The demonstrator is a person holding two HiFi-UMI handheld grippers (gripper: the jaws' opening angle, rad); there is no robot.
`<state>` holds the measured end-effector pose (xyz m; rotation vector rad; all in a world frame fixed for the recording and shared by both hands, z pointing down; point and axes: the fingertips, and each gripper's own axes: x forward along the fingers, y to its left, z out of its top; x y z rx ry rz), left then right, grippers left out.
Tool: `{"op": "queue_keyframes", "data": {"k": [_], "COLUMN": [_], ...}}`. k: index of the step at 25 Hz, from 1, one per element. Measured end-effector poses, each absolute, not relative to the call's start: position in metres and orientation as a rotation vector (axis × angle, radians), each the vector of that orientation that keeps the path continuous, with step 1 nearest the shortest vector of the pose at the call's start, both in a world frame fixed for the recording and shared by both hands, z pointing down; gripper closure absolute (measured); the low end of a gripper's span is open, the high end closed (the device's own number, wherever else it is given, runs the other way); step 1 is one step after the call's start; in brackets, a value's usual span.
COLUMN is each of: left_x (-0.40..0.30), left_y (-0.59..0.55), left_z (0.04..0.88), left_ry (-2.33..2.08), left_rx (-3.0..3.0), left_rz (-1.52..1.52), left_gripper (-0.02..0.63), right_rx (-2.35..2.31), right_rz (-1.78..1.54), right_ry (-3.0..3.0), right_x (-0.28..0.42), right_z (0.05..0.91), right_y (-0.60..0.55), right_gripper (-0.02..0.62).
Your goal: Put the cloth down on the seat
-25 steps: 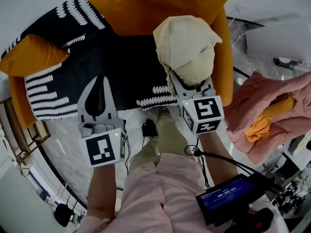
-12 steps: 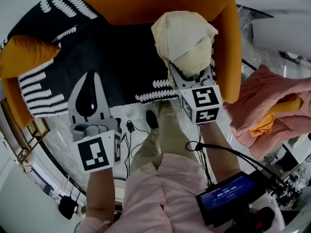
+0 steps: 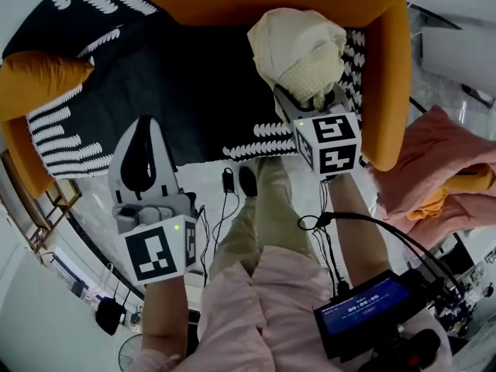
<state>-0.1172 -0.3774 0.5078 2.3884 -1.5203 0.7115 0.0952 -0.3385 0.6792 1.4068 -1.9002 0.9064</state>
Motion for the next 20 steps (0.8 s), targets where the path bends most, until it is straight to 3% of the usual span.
{"op": "queue_keyframes", "data": {"k": [2, 4, 14, 20], "left_x": [-0.123, -0.127, -0.134, -0.13], "left_y": [-0.377, -0.375, -0.379, -0.367], "left_z": [0.497, 0.491, 0.491, 0.471], "left_ry": [-1.527, -1.531, -1.562, -1.588], "left_rx": [2.385, 2.383, 2.387, 2.426], "left_rz": [0.708, 0.705, 0.663, 0.608], "left_gripper": [0.58, 0.58, 0.58, 0.58], "right_rx": [1.37, 1.364, 1.409, 1.477], "right_rz": [0.932, 0.925, 0.814, 0.719], "right_ry": [-1.875, -1.856, -1.893, -1.949], "right_x": [0.091, 0.092, 0.09, 0.089], "right_z": [0.676, 0.672, 0.649, 0.607], "right_y": [-0.34, -0.34, -0.349, -0.347], "right_gripper": [0.245, 0.235, 0.256, 0.306]}}
